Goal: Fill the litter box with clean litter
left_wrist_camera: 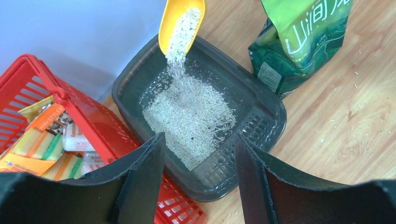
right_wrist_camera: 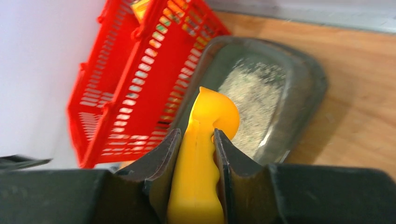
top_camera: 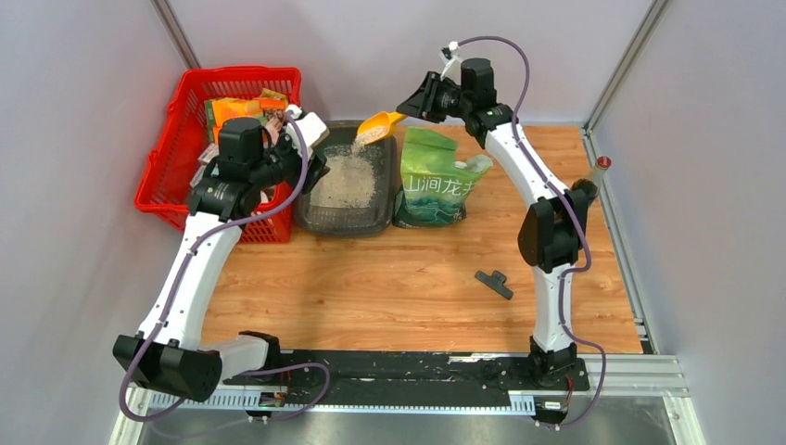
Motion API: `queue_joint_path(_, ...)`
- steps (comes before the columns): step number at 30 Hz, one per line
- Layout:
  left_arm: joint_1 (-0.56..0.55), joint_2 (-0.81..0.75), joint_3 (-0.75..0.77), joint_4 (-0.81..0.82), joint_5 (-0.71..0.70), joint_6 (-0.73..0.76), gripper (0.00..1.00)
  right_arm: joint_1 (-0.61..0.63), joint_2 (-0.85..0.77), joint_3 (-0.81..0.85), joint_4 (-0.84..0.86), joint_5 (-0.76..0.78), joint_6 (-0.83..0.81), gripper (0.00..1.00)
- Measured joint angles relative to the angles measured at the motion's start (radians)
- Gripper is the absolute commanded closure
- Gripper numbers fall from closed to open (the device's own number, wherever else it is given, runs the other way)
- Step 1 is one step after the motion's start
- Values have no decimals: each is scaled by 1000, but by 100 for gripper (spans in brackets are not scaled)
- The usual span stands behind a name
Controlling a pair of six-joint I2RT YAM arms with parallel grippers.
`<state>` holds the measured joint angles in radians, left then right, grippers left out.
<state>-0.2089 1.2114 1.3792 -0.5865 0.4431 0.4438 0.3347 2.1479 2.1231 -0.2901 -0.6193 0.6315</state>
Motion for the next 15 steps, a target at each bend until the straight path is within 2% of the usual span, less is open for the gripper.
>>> queue_joint_path(8,0,-21,-63,72,58,-11,36,63,0,5,-29,189,-302,100)
queue_joint_path(15,-2,3,-77,128,162,-51,35,134,-28,-28,5,223,-581,100)
